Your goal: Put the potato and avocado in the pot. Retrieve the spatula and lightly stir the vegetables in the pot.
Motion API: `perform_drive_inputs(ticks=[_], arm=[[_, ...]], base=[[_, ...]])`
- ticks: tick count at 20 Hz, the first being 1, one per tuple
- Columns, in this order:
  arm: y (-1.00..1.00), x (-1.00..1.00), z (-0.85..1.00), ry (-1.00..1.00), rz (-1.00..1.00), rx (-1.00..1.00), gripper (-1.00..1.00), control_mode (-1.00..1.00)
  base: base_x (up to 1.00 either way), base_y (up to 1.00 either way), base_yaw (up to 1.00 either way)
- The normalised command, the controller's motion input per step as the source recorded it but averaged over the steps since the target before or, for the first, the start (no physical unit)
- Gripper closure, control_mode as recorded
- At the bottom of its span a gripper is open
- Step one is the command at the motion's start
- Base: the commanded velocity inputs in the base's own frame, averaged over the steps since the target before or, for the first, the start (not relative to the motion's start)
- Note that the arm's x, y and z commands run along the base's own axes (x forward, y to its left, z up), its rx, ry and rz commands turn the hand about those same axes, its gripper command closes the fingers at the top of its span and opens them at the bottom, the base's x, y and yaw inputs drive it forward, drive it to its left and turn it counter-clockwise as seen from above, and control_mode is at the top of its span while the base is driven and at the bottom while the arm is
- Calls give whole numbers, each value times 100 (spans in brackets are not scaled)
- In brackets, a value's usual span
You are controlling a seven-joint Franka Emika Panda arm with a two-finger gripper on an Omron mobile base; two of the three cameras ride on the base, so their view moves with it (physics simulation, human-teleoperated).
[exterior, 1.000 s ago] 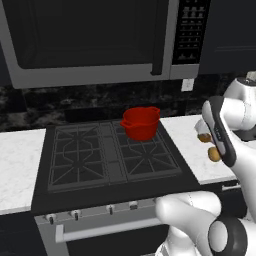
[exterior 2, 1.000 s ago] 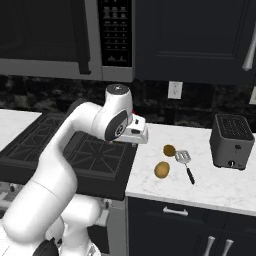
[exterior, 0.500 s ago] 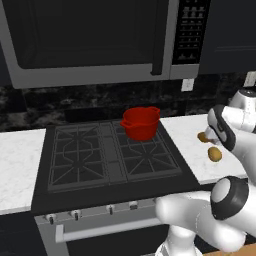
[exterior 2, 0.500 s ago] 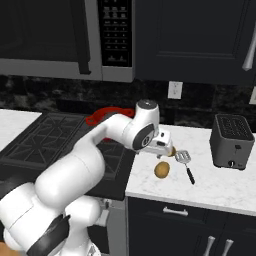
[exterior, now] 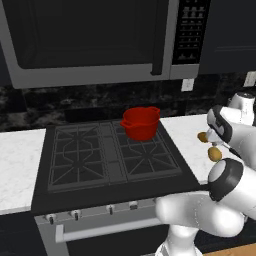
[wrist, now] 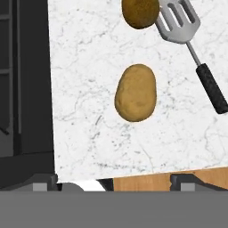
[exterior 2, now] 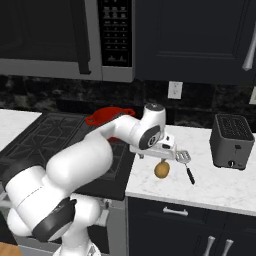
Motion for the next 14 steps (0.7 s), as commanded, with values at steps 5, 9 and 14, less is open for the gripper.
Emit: perform_drive_inputs(ticks=[5,9,14], arm=[[-13,14,-28,6,-1,0,-100,-100],[-6,16,-29,7,-1,0,-100,-100],[-6,18,-28,5,-1,0,-100,-100]], base=[[0,0,0],[0,0,0],[0,0,0]])
